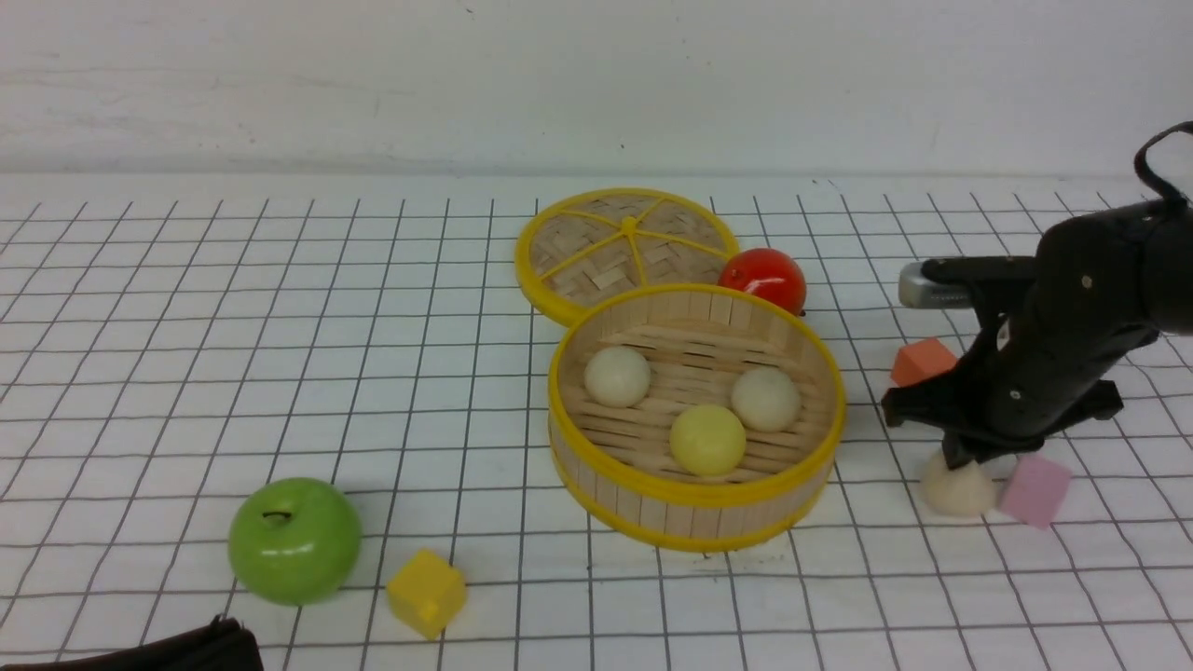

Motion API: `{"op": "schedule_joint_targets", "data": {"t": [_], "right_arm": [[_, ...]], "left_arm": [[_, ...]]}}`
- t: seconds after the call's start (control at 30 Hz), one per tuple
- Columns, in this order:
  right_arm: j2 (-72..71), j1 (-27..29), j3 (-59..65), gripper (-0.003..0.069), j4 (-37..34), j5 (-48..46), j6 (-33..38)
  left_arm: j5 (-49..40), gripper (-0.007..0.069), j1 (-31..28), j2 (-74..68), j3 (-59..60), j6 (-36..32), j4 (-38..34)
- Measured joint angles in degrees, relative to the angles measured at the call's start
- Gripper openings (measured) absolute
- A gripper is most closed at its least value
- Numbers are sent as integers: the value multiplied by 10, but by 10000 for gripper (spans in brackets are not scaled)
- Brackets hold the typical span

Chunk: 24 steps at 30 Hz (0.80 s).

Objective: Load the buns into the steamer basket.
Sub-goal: Use the right arm to grab a steamed stuffed bun, then use the right arm to put the steamed stuffed bun into the steamer

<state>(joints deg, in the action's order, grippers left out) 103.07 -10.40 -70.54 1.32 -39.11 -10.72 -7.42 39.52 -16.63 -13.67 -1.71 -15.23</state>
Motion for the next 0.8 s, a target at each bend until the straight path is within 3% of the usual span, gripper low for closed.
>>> {"op": "schedule_joint_targets", "data": {"t": [0.23, 0.43, 0.67, 0.8], "right_arm": [[-64, -47, -47, 15, -65, -3, 59], [14, -123, -162, 18, -112, 50, 90], [131, -132, -233, 46, -113, 107, 90], [183, -132, -244, 119, -113, 129, 88]], "left_arm": [[0, 34, 0, 0, 0, 0, 0], [0, 39, 0, 0, 0, 0, 0], [4, 47, 0, 0, 0, 0, 0], [4, 50, 0, 0, 0, 0, 0]]}}
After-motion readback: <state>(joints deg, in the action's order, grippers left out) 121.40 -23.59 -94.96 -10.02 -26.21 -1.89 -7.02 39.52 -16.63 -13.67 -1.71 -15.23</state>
